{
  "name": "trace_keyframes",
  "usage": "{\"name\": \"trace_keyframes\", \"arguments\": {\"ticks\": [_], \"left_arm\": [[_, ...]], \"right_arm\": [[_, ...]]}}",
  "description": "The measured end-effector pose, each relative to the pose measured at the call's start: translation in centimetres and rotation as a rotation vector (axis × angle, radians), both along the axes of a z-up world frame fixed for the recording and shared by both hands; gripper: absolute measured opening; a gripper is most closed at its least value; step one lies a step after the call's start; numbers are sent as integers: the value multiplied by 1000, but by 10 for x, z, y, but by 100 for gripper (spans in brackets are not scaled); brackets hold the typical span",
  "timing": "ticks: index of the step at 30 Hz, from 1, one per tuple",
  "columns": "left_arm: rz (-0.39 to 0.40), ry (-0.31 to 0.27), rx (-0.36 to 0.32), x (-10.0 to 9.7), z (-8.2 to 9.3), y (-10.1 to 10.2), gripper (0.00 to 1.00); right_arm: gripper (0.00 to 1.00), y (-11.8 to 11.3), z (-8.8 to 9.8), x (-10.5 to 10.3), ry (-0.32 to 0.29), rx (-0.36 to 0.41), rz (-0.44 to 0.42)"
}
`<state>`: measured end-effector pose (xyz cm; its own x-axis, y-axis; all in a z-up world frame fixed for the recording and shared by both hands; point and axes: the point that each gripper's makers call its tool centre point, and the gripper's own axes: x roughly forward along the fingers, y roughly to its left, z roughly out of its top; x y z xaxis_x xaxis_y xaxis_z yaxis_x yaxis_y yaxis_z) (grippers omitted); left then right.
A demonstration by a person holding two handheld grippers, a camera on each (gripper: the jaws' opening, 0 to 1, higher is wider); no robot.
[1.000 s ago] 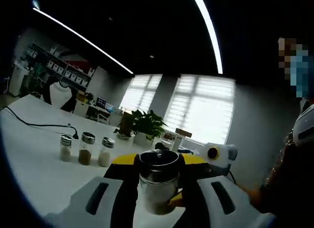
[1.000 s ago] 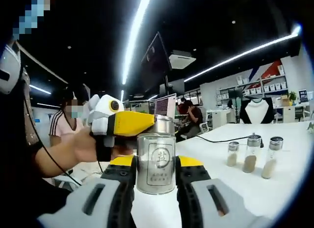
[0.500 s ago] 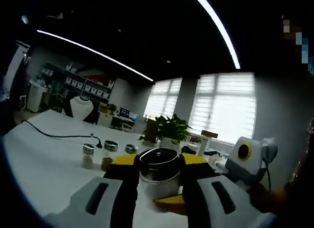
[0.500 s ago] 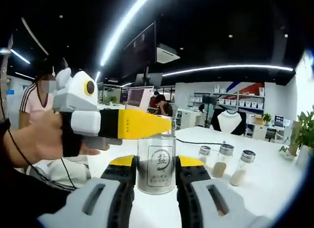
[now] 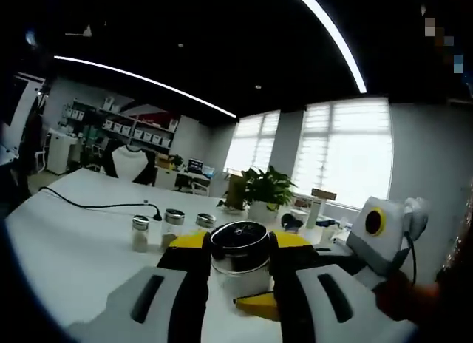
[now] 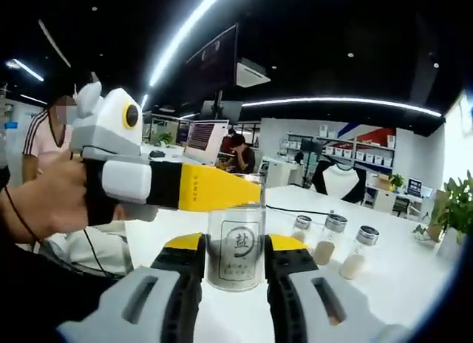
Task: Rotate the seasoning bottle until the label or dispensing opening points toward the visible target arrow and the bottle remains upright within the marked orientation range
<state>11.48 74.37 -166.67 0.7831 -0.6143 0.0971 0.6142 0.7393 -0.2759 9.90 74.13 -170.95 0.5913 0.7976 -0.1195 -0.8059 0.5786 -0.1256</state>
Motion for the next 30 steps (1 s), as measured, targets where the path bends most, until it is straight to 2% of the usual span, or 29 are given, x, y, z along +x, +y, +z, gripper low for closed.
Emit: {"name": "trace_keyframes", "arguments": {"ticks": [4, 8, 12, 16, 19, 24, 25, 30], "left_arm": [[-85, 0, -21, -6, 3, 0, 32], [-200, -5, -70, -17, 10, -4, 32], [-306, -23, -98, -29, 19, -9, 32], [-330, -26, -115, -32, 20, -12, 32], [-327, -20, -116, -31, 17, -12, 33], [-301, 9, -144, -24, 13, -11, 33], [-287, 12, -134, -22, 11, -11, 33], [-227, 19, -91, -15, 6, -10, 33]], "right_arm": [[29, 1, 4, -9, 64, 74, 90], [29, 2, 10, -20, 164, 191, 208], [31, 2, 16, -33, 243, 273, 308], [31, 3, 18, -39, 240, 276, 334], [30, 2, 16, -39, 209, 239, 316], [30, 3, 9, -32, 137, 149, 245], [30, 4, 7, -29, 116, 116, 221], [30, 7, 1, -20, 82, 62, 135]]}}
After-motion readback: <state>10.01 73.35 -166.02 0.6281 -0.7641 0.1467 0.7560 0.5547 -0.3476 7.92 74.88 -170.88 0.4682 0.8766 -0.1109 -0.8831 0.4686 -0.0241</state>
